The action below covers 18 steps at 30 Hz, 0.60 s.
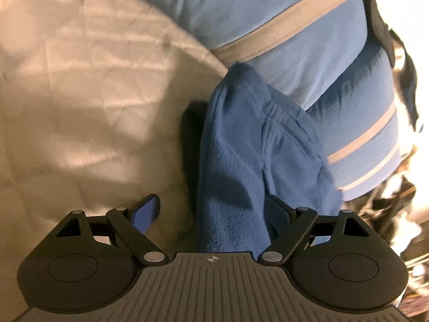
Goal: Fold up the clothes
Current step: 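Grasp the hoodie fold edge with the left gripper while the right gripper grasps it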
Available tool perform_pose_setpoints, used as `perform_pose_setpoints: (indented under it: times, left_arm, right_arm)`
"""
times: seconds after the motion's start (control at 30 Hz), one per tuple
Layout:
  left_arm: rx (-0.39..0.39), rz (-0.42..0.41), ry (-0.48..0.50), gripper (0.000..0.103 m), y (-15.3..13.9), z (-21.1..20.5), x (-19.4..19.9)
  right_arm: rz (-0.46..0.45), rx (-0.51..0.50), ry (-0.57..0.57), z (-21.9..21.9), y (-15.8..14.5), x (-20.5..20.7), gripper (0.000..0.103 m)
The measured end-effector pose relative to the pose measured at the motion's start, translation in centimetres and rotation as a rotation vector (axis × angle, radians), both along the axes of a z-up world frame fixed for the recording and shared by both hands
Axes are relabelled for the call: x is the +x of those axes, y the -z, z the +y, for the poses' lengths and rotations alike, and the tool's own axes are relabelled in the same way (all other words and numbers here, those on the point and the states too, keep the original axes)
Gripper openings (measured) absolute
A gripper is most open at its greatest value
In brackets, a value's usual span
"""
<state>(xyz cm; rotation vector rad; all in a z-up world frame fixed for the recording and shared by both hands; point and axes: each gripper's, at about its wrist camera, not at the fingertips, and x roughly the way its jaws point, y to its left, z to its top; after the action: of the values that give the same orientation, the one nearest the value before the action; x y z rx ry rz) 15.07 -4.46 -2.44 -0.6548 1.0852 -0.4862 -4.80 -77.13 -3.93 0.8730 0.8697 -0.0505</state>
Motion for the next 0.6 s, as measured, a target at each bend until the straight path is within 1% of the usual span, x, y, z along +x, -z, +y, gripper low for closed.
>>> perform_pose_setpoints:
  times: [0.1, 0.27, 0.47, 0.6]
  left_arm:
    - [-0.091, 0.003, -0.021, 0.086, 1.0, 0.6, 0.1]
    - [-0.153, 0.000, 0.017, 0.086, 1.6, -0.2, 0.6]
    - [-0.224, -0.002, 0.060, 0.085, 2.3, -1.1, 1.2]
    - [-0.227, 0.005, 0.068, 0.085, 2.3, -1.1, 1.5]
  right_arm:
    - [-0.020, 0.037, -0.013, -0.4, 0.6, -0.3, 0.102]
    - [-0.050, 0.100, -0.004, -1.2, 1.1, -0.9, 0.102]
    - [-0.098, 0.143, -0.013, -1.7, 1.3, -1.0, 0.102]
    - [-0.142, 0.191, -0.043, -1.5, 1.6, -0.4, 0.102]
